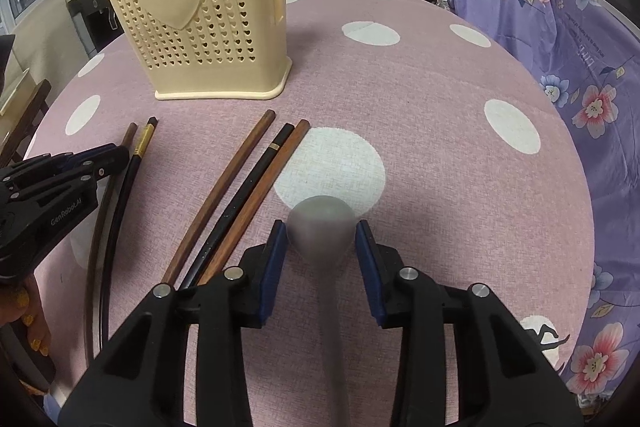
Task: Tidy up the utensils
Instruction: 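Close left tool on a brown chopstick while right tool holds the clear spoon, then carry clear spoon and brown chopstick over the beige caddy with both tools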
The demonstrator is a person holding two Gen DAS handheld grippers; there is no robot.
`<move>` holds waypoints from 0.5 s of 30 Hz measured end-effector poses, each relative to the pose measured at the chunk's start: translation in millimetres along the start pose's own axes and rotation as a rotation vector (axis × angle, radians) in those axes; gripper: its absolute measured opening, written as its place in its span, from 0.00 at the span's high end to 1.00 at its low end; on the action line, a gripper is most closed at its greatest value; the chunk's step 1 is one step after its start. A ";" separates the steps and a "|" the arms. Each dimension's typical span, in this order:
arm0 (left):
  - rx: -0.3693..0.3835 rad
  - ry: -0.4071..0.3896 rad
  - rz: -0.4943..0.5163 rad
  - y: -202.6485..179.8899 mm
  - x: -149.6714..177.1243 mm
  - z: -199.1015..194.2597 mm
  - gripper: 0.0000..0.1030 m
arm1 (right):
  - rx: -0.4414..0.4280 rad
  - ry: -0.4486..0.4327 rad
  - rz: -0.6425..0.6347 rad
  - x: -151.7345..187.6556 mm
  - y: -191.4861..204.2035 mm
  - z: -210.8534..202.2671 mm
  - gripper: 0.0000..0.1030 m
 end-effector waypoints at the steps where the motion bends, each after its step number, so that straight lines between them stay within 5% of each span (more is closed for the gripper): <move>1: 0.001 0.000 -0.004 0.1 -0.5 0.3 0.90 | -0.003 -0.002 0.001 -0.2 0.1 -0.1 0.65; 9: 0.022 -0.003 -0.037 3.8 -5.8 1.7 0.92 | -0.061 -0.087 0.012 -8.2 1.3 -16.6 0.65; 15: 0.077 -0.104 -0.092 24.2 -25.3 -42.1 0.92 | -0.128 -0.198 0.024 -26.4 6.2 -60.2 0.65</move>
Point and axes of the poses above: each gripper's, at about its wrist camera, not at the fingertips, and z roughly the way its jaws point, y to its left, x to its underside, the point moved 8 cm from there along z, roughly the way its jaws point, and after that the axes turned 12 degrees about -x, right-handed, at the moved point
